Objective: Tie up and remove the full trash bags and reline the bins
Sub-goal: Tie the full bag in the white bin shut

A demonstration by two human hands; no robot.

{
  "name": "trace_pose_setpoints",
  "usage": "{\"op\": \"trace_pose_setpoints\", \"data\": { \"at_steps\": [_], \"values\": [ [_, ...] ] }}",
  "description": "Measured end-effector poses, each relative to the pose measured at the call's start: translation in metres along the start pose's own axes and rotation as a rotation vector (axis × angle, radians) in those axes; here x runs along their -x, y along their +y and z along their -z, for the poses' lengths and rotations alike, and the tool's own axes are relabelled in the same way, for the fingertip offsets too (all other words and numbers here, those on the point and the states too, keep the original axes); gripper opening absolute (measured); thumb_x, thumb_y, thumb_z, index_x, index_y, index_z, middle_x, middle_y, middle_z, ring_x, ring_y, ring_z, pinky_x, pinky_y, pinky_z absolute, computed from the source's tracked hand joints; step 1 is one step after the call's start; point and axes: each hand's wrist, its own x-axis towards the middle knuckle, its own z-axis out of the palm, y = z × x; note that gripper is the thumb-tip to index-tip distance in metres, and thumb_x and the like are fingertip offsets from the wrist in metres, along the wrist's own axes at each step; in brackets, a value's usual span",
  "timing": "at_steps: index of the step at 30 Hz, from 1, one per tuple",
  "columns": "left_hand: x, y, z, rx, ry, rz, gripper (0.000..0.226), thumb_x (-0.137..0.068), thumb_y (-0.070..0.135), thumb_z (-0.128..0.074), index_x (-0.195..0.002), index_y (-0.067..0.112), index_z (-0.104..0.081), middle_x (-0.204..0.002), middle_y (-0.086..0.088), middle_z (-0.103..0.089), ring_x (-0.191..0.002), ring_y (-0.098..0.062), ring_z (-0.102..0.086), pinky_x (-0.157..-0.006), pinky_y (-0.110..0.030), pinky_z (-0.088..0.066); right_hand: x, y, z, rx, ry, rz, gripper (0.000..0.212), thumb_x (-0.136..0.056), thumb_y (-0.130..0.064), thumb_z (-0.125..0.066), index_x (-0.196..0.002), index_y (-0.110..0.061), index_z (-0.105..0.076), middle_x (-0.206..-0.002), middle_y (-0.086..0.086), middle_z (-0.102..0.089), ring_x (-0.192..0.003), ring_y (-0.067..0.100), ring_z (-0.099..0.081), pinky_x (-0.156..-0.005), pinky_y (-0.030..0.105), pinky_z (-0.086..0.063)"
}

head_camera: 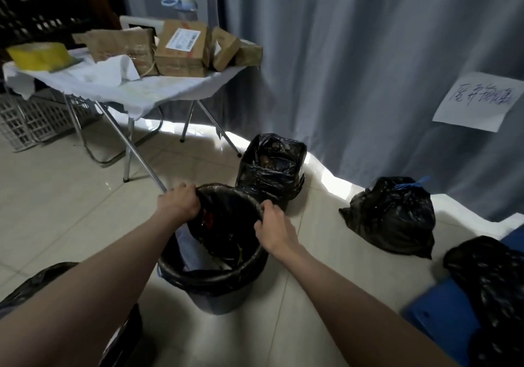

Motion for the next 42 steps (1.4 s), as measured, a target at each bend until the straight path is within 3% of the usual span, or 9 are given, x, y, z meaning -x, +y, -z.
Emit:
{"op": "trace_pose_setpoints", "data": {
  "at_steps": [4, 13, 18, 24, 30, 36, 38, 40, 42],
  "values": [
    [0.018, -0.02, -0.007, 0.08, -0.08, -0.011, 0.049, -0.086, 0.026, -0.044, -0.135, 0.026, -0.047, -0.127, -0.009, -0.051, -0.12, -0.038, -0.053, -0.1, -0.049, -0.046, 0.024, -0.006, -0.012, -0.064, -0.024, -0.079, 0.046, -0.092, -0.006, -0.05, -0.135, -0.017, -0.037, -0.127, 0.016, -0.05, -0.109, 0.04, -0.057, -0.089, 0.045, -0.048],
    [0.039, -0.017, -0.004, 0.15, -0.101, -0.075, 0.044, -0.09, 0.013, -0.049, -0.134, 0.012, -0.047, -0.132, -0.017, -0.057, -0.123, -0.034, -0.053, -0.095, -0.035, -0.043, 0.051, -0.003, -0.008, -0.16, 0.021, -0.19, 0.048, -0.089, 0.0, -0.047, -0.133, -0.018, -0.041, -0.13, 0.013, -0.049, -0.114, 0.036, -0.055, -0.095, 0.04, -0.046],
    [0.057, 0.017, 0.004, 0.097, -0.138, -0.183, 0.036, -0.088, 0.025, -0.056, -0.122, 0.012, -0.057, -0.126, -0.014, -0.062, -0.117, -0.032, -0.058, -0.091, -0.034, -0.047, 0.08, 0.031, 0.015, -0.113, 0.025, -0.252, 0.052, -0.089, 0.0, -0.047, -0.137, -0.018, -0.039, -0.129, 0.015, -0.049, -0.115, 0.038, -0.054, -0.096, 0.04, -0.046],
    [0.091, 0.079, 0.007, 0.043, -0.218, -0.379, 0.049, -0.089, 0.029, -0.06, -0.136, 0.016, -0.053, -0.133, -0.012, -0.059, -0.121, -0.03, -0.056, -0.096, -0.034, -0.046, 0.125, 0.095, 0.056, -0.063, 0.032, -0.326, 0.052, -0.084, 0.001, -0.049, -0.133, -0.016, -0.04, -0.128, 0.018, -0.051, -0.116, 0.038, -0.053, -0.095, 0.038, -0.046],
    [0.12, 0.135, 0.009, -0.052, -0.281, -0.56, 0.046, -0.09, 0.033, -0.061, -0.135, 0.022, -0.058, -0.136, -0.007, -0.059, -0.123, -0.027, -0.055, -0.102, -0.033, -0.044, 0.172, 0.151, 0.09, -0.017, 0.012, -0.384, 0.054, -0.086, 0.002, -0.052, -0.133, -0.017, -0.038, -0.128, 0.016, -0.052, -0.115, 0.035, -0.053, -0.088, 0.036, -0.045],
    [0.134, 0.182, 0.013, -0.199, -0.352, -0.678, 0.041, -0.089, 0.039, -0.062, -0.128, 0.026, -0.065, -0.129, -0.004, -0.063, -0.118, -0.024, -0.058, -0.101, -0.035, -0.047, 0.196, 0.185, 0.112, 0.049, -0.069, -0.486, 0.067, -0.087, -0.004, -0.059, -0.144, -0.02, -0.028, -0.135, 0.016, -0.047, -0.122, 0.038, -0.049, -0.099, 0.043, -0.045],
    [0.132, 0.193, 0.013, -0.215, -0.36, -0.682, 0.041, -0.088, 0.041, -0.062, -0.122, 0.02, -0.068, -0.113, -0.003, -0.07, -0.098, -0.02, -0.068, -0.092, -0.037, -0.055, 0.198, 0.19, 0.121, 0.087, -0.12, -0.496, 0.062, -0.088, -0.005, -0.06, -0.142, -0.018, -0.031, -0.133, 0.017, -0.048, -0.12, 0.039, -0.051, -0.095, 0.046, -0.049],
    [0.13, 0.203, 0.012, -0.237, -0.334, -0.674, 0.042, -0.088, 0.044, -0.062, -0.121, 0.019, -0.067, -0.112, -0.002, -0.069, -0.085, -0.016, -0.071, -0.084, -0.037, -0.059, 0.199, 0.193, 0.131, 0.118, -0.168, -0.499, 0.055, -0.088, -0.006, -0.062, -0.136, -0.016, -0.036, -0.128, 0.016, -0.049, -0.112, 0.04, -0.056, -0.083, 0.05, -0.056],
    [0.128, 0.208, 0.009, -0.28, -0.294, -0.669, 0.05, -0.088, 0.049, -0.06, -0.131, 0.023, -0.059, -0.128, -0.001, -0.062, -0.104, -0.019, -0.066, -0.092, -0.036, -0.054, 0.198, 0.195, 0.141, 0.14, -0.206, -0.498, 0.05, -0.09, -0.007, -0.062, -0.134, -0.014, -0.039, -0.126, 0.016, -0.05, -0.103, 0.04, -0.06, -0.075, 0.049, -0.06]
  ]
}}
